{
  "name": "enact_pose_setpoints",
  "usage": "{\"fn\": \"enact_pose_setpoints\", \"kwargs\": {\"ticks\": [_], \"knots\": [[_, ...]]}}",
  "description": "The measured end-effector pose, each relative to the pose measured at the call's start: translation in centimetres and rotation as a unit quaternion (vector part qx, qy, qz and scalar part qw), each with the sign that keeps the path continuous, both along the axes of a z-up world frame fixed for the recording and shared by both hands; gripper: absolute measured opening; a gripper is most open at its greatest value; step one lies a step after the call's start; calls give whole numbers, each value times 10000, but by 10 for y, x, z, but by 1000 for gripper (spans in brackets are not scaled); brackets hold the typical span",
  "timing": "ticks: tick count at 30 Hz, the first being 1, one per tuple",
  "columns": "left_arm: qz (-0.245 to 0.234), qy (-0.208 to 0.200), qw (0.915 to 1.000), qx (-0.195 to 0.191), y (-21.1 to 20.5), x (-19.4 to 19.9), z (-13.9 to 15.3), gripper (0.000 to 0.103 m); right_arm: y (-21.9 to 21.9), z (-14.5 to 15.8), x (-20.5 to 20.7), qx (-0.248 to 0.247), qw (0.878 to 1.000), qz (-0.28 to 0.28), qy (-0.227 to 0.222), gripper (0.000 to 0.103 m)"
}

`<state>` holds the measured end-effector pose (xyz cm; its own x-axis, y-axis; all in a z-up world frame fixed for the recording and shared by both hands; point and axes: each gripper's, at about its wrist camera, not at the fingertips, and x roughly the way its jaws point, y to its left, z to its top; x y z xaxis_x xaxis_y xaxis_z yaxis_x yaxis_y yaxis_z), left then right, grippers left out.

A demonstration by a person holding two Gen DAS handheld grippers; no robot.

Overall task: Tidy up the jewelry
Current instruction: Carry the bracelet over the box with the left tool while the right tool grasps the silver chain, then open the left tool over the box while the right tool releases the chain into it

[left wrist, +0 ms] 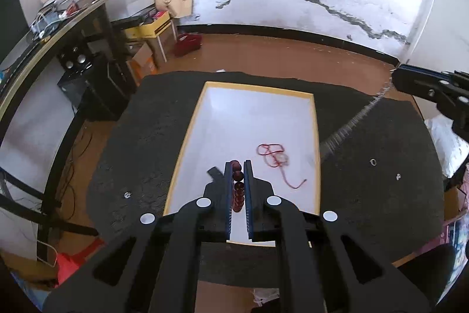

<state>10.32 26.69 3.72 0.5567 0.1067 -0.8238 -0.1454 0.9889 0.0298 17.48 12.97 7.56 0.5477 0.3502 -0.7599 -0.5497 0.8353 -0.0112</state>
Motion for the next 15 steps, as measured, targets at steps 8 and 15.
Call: {"fn": "enact_pose_setpoints", "kwargs": {"ticks": [8, 15], "knots": [[165, 151, 9996, -181, 25, 12, -30, 7, 40, -47, 27, -325, 9988, 23, 359, 8], [223, 355, 9988, -233, 34, 28, -62, 7, 53, -101, 45, -619, 9950, 32, 786, 8]]}}
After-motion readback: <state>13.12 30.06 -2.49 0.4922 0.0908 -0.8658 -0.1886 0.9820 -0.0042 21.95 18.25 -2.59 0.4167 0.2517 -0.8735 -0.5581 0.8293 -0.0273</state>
